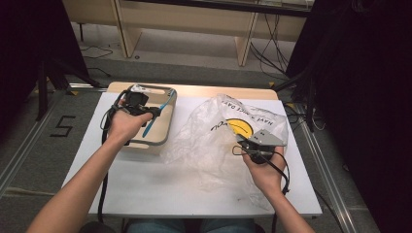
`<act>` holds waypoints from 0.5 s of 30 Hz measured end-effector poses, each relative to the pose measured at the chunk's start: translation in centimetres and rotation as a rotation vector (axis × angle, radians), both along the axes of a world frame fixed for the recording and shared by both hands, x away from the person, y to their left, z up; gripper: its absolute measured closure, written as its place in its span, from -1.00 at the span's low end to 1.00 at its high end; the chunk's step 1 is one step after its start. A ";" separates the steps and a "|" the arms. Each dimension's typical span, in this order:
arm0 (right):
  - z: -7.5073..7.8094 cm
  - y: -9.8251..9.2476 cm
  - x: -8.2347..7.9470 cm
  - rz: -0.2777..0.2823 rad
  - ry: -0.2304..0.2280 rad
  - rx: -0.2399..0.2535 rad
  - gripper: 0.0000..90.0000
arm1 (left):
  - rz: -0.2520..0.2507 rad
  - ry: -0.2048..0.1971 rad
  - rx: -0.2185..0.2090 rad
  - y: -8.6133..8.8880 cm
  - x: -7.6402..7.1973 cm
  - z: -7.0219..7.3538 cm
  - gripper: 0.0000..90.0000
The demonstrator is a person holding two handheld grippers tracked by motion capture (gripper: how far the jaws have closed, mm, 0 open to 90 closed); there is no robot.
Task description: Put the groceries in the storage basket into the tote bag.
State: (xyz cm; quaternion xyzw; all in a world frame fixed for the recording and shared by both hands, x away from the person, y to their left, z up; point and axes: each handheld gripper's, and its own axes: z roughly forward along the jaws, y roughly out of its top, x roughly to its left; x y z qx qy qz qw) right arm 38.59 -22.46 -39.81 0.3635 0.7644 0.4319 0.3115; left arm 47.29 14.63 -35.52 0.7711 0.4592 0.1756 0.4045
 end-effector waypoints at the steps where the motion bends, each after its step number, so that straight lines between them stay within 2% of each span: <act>1: 0.0 0.0 0.0 0.000 -0.001 0.000 1.00 | -0.007 -0.002 0.001 0.0 -0.2 0.1 0.82; 15: 0.0 0.0 0.0 0.000 -0.001 0.000 1.00 | -0.071 -0.035 0.018 -1.0 -2.4 0.1 0.82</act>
